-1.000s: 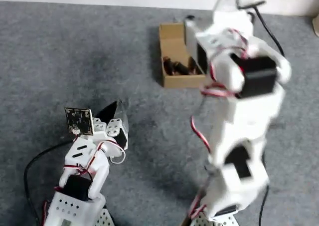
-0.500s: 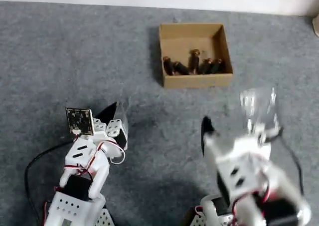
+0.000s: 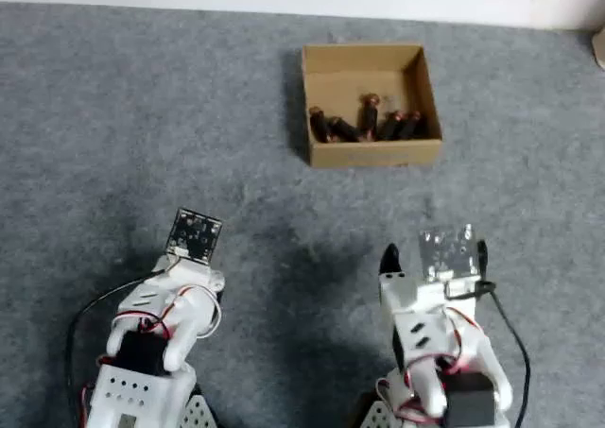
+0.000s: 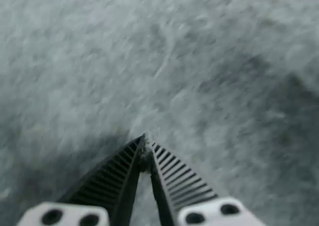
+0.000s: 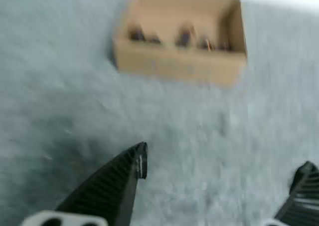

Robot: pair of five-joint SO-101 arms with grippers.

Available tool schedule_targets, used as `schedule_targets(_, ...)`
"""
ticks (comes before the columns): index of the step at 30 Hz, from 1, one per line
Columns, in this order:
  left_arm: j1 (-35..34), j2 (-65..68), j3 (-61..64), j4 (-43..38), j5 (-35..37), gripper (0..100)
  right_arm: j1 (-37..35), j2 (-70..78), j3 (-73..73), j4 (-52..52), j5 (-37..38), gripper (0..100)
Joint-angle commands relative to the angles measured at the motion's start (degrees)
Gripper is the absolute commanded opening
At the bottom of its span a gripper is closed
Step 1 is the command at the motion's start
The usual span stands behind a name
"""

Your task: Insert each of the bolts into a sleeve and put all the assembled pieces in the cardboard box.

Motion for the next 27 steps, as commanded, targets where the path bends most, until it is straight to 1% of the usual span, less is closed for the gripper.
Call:
schedule_targets(1, -1.4, -0.5, 1.5, 6.6, -3.6, 1, 3.6, -2.5, 11.4, -5.4, -2.1, 39.9)
schedule_targets(4, -1.6, -0.5, 1.0, 10.5, -7.5, 1, 5.2, -2.1, 21.5, -10.7, -9.0, 39.9)
schedule_targets(6, -1.7, -0.5, 0.8, 11.1, -8.2, 1, 6.1, -1.1, 28.1, -12.4, -10.6, 39.9)
schedule_targets(9, -4.2, -0.5, 0.8, 11.0, -8.2, 1, 8.2, -0.4, 26.2, -8.7, -9.3, 39.9)
schedule_targets(12, -7.1, -0.5, 0.9, 10.7, -8.2, 1, 9.7, -0.6, 24.7, -1.7, -7.8, 39.9)
schedule_targets(14, -7.7, -0.5, 0.9, 10.7, -8.2, 1, 11.8, -1.0, 24.7, 1.9, -5.7, 39.9)
schedule_targets(16, -7.7, -0.5, 0.9, 10.7, -8.2, 1, 14.5, -1.0, 24.7, 2.0, -3.1, 39.9)
schedule_targets(18, -7.7, -0.5, 0.9, 10.7, -8.2, 1, 15.4, -1.0, 24.7, 2.0, -1.7, 39.9)
schedule_targets(27, -7.7, -0.5, 0.9, 10.7, -8.2, 1, 15.4, -1.0, 24.7, 2.0, -1.6, 39.9)
